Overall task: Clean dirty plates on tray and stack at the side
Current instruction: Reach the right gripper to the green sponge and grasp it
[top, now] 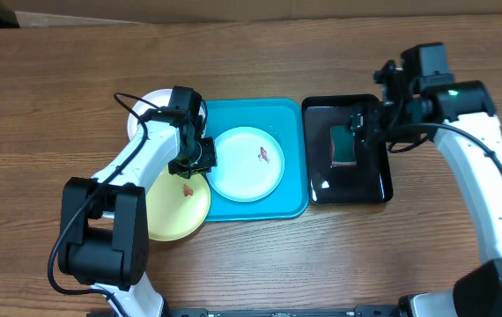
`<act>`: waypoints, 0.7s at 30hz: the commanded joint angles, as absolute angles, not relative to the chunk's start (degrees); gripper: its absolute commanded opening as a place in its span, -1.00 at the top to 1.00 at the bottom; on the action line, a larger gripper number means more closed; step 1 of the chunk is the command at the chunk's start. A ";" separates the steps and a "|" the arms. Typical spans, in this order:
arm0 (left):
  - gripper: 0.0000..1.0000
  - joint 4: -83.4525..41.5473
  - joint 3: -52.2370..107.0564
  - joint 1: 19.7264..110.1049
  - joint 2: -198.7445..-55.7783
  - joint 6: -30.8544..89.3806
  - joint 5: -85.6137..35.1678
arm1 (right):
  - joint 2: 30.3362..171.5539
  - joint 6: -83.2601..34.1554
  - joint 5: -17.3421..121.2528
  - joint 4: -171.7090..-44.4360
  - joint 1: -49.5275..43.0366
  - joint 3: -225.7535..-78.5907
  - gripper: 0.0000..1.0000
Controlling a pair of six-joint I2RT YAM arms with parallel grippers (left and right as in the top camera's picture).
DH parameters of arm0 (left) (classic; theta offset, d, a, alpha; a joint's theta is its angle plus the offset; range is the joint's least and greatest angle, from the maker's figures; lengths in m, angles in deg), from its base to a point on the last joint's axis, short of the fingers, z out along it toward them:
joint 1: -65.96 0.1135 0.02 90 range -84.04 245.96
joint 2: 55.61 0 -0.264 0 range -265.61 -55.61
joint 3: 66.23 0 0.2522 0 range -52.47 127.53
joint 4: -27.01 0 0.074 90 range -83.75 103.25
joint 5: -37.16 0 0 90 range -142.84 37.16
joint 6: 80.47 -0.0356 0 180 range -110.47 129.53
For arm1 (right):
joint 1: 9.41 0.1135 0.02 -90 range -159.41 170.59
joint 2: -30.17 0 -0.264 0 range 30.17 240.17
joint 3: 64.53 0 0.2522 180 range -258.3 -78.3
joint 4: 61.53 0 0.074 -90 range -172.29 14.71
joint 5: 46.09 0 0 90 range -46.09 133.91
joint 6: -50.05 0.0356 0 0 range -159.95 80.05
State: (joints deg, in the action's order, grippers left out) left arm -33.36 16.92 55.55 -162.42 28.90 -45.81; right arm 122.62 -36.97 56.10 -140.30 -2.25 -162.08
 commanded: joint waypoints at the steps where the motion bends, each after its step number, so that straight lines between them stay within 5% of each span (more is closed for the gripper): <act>1: 0.58 -33.14 17.64 55.40 -163.10 28.84 -46.84 | 123.51 -36.90 53.15 -139.91 -1.42 -162.94 -0.63; 21: 0.67 -32.48 17.64 55.38 -163.12 28.86 -45.51 | 123.73 -36.68 52.10 -126.42 -1.20 -150.11 -0.75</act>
